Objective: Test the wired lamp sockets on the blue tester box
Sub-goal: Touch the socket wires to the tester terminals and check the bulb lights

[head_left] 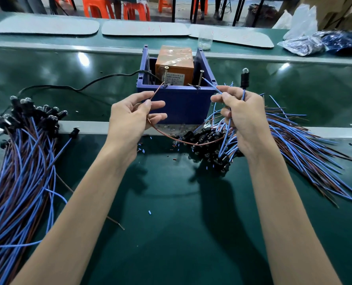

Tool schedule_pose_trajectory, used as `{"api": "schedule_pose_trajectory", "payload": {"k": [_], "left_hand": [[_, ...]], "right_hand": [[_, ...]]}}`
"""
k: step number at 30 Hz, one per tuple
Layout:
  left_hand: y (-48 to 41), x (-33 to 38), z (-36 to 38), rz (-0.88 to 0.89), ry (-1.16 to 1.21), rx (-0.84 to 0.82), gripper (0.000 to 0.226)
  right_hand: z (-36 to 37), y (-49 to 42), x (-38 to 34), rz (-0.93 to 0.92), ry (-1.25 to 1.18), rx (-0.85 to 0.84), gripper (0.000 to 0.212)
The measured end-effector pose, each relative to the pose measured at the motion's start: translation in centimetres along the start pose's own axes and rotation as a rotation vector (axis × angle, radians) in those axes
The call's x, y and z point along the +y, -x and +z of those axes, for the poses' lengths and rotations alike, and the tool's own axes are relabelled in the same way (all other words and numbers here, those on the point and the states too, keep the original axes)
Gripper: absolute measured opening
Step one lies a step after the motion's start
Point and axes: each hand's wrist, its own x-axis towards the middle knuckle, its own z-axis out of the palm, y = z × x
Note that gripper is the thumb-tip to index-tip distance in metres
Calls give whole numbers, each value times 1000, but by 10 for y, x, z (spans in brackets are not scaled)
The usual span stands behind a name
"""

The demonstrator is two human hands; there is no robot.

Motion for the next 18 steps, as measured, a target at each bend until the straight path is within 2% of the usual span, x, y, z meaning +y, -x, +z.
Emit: {"api": "schedule_pose_trajectory", "payload": {"k": [12, 18], "left_hand": [[-1, -1, 1, 12, 44, 43, 21], [0, -2, 0, -7, 18, -29, 22]], "right_hand": [[0, 0, 1, 13, 29, -23, 28], [0, 0, 2, 15, 33, -36, 28]]}}
